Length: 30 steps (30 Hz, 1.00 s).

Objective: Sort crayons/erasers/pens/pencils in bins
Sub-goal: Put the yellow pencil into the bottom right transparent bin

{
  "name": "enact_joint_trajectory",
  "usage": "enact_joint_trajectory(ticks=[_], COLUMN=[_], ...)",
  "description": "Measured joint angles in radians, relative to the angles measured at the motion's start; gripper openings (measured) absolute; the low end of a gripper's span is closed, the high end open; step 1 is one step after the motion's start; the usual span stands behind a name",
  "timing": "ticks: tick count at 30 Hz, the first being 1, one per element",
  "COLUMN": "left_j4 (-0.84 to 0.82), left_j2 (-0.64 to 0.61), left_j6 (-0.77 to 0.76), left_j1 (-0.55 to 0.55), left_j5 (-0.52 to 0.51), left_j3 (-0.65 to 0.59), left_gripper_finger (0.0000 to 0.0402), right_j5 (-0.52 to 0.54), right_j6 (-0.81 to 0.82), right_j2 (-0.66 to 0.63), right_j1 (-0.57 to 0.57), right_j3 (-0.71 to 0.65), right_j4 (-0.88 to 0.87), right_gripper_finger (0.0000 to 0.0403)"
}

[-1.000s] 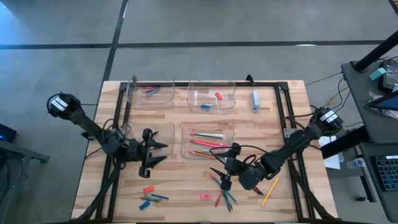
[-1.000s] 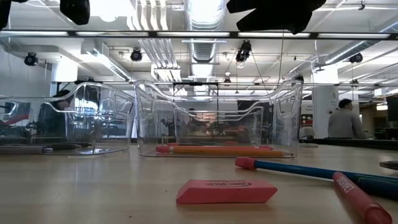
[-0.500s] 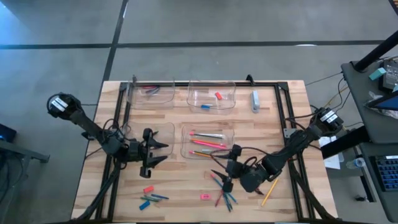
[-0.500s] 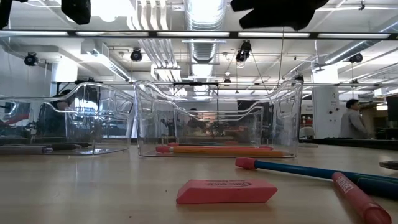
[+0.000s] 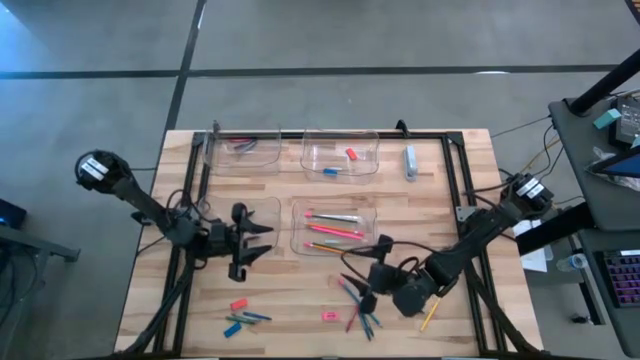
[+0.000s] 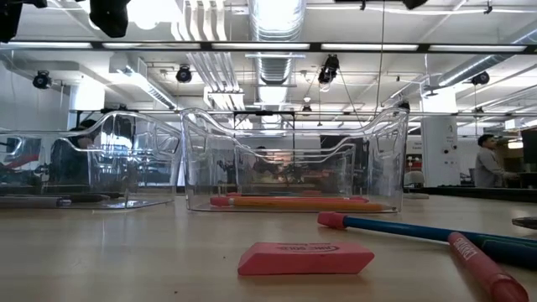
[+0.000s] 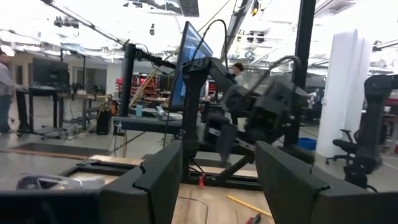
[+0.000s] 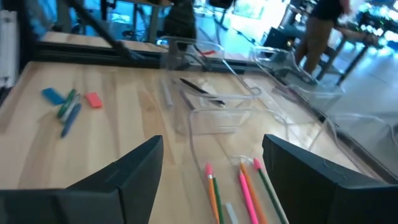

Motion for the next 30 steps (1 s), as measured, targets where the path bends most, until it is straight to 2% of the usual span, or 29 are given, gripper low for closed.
enact_joint_trajectory(ticks=[10, 16, 25, 30], left_j4=[-0.004, -0.005, -0.008, -0.102], left_j2=[0.067, 0.123, 0.228, 0.231], left_j6=[-0.107, -0.11, -0.101, -0.084], left_j1=[-0.001, -0.001, -0.001, -0.001], left_j5=[0.01, 0.01, 0.032, 0.065], left_j3=[0.0, 0.042, 0.137, 0.174], left_gripper_finger=[0.0186, 0.0186, 0.0187, 0.0187], right_j5=[0.0, 0.0, -0.033, -0.038], right_j6=[-0.009, -0.043, -0.005, 0.01], right_j2=[0.002, 0.002, 0.002, 0.002], right_j1=[-0.022, -0.022, -0.017, -0.017], right_j3=[-0.006, -0.007, -0.008, -0.008], right_j4=[0.0, 0.0, -0.003, -0.003], right_gripper_finger=[0.0257, 0.0257, 0.0254, 0.0253])
